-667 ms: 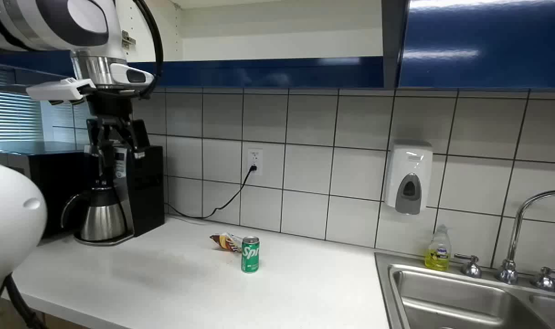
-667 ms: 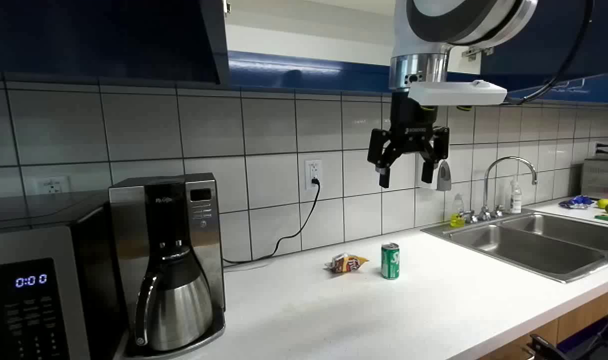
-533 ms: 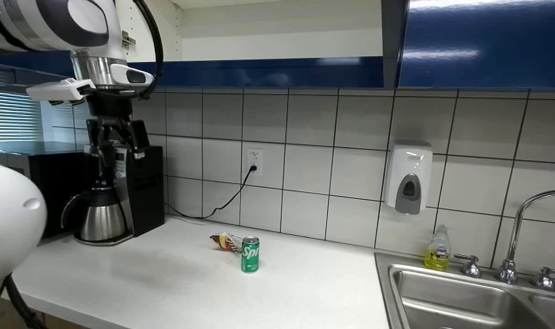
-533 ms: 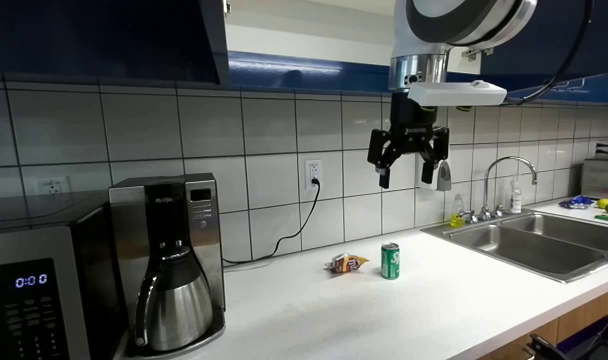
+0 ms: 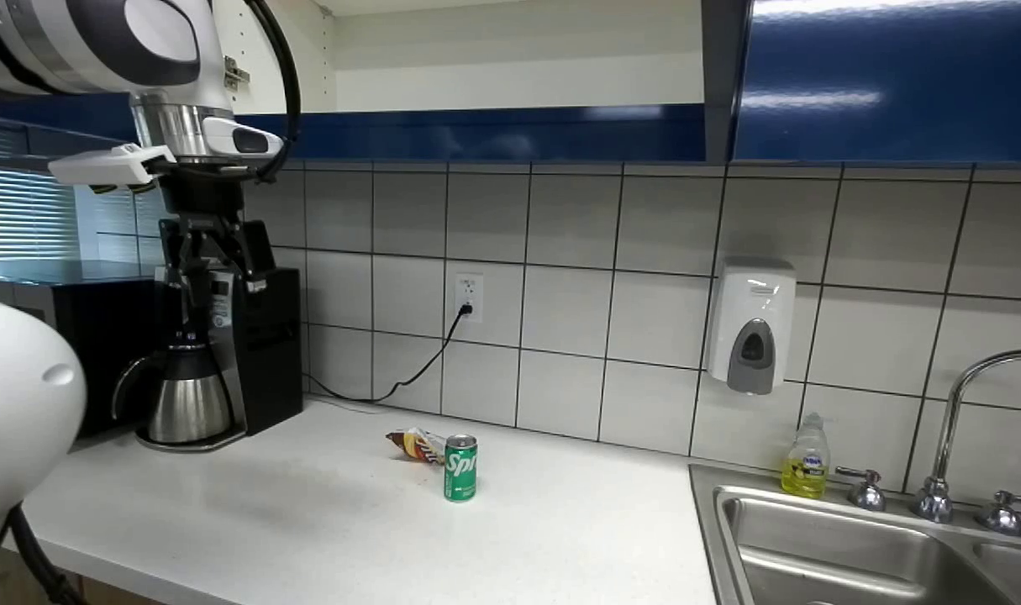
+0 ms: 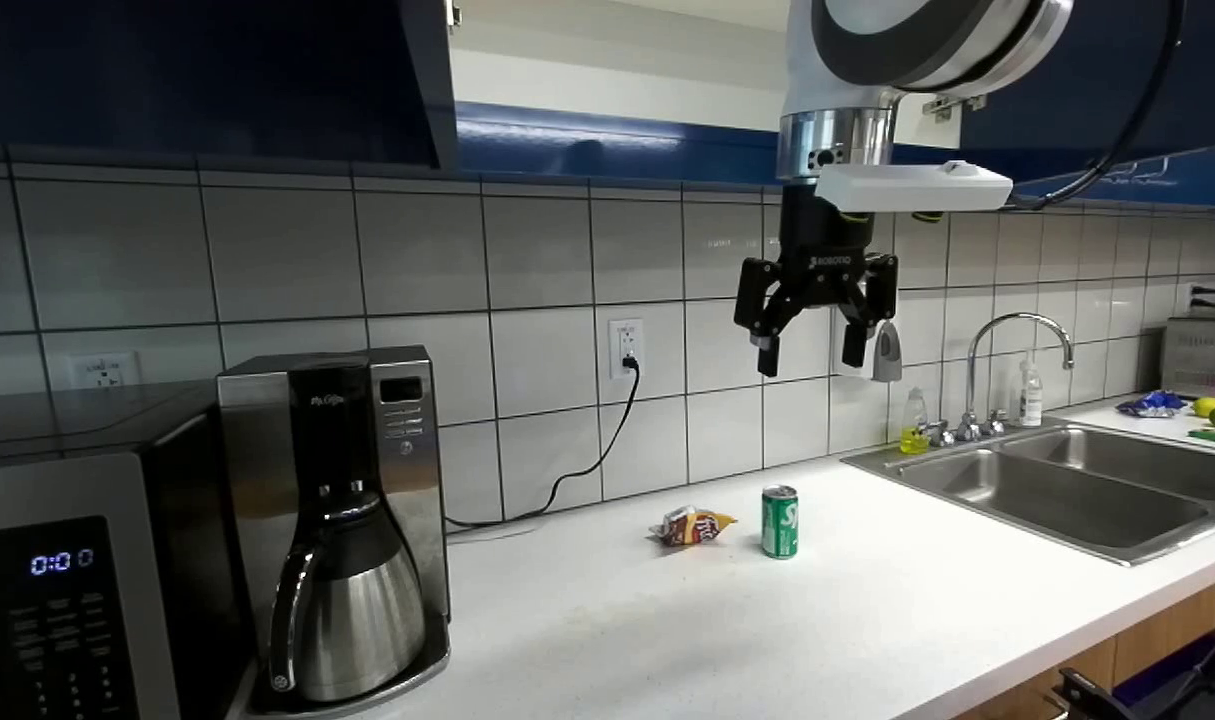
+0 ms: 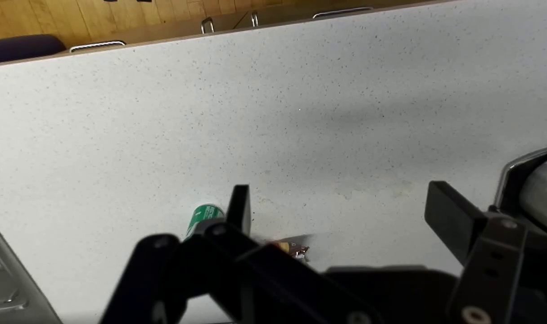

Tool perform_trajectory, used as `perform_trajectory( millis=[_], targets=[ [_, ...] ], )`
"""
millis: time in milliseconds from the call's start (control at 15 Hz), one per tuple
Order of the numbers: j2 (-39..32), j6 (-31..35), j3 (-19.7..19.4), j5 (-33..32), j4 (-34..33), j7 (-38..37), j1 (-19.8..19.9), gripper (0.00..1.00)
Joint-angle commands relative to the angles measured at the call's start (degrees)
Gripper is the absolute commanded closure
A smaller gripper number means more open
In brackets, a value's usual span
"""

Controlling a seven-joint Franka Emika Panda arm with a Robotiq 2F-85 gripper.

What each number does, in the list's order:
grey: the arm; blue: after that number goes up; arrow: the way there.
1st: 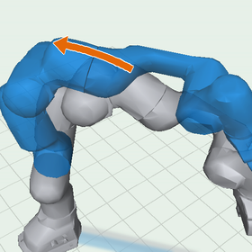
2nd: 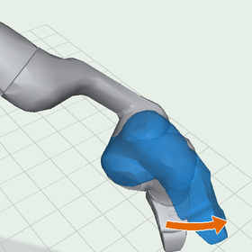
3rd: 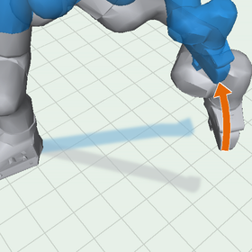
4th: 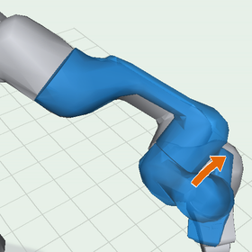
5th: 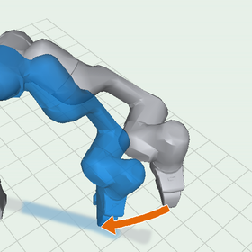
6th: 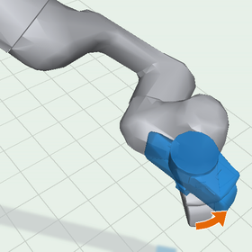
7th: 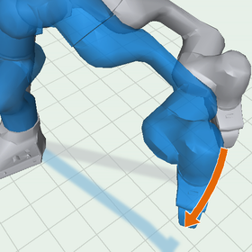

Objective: Put the can into the cupboard

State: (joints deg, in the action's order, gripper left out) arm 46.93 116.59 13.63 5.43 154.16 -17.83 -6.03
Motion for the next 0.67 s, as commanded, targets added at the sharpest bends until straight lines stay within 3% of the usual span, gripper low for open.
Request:
perform_trajectory(
  millis=[0, 600],
  targets=[
    [-0.03, -0.16, -0.08, -0.08, -0.12, -0.02, -0.05, 0.00],
    [-2.46, 3.32, -0.05, -1.41, 0.61, -0.28, 1.54, 0.00]
  ],
)
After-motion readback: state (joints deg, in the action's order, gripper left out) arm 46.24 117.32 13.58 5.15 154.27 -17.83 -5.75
